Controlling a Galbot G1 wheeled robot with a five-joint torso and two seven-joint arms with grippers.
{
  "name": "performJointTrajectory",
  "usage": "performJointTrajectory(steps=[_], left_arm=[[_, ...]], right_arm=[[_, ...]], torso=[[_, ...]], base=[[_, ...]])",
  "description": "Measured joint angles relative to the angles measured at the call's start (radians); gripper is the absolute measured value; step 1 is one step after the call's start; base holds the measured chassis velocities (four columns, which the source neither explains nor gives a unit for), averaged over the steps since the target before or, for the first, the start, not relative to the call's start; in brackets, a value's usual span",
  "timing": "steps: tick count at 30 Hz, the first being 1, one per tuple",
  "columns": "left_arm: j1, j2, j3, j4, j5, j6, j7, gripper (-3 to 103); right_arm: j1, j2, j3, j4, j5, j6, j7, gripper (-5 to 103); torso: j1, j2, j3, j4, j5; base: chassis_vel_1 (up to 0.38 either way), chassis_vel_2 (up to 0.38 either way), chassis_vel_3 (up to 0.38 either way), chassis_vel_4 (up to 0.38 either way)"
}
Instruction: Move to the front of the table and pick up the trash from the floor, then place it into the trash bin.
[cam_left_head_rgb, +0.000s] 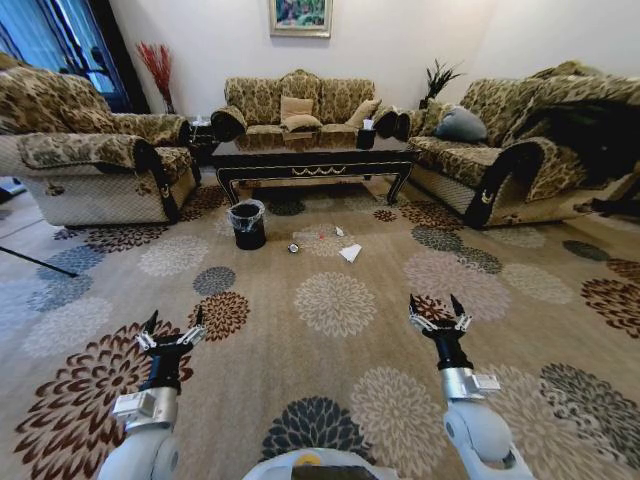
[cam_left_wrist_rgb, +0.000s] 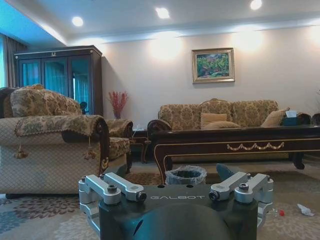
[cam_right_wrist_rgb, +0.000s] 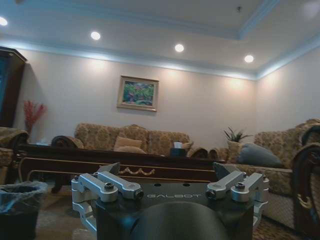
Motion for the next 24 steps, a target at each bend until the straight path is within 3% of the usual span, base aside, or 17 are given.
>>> performJointTrajectory(steps=[8,24], left_arm=[[0.015,-0.009,0.000,-0.004,0.013,-0.005,-0.009,100],[0.030,-0.017,-0.005,-0.009,0.022,-0.019,-0.009,100]], right_arm=[[-0.005,-0.001,0.011,-0.015,0.018,0.045,-0.061,100],[0.008,0.002,-0.003,-0.029,0.017,0.046,-0.054,100]], torso=[[0.000,0.003,0.002,0.0000,0.0000],[0.000,0.007,0.006,0.0001,-0.0002]], base=[[0.000,0.000,0.000,0.000],[-0.131,0.148,0.147,-0.144]])
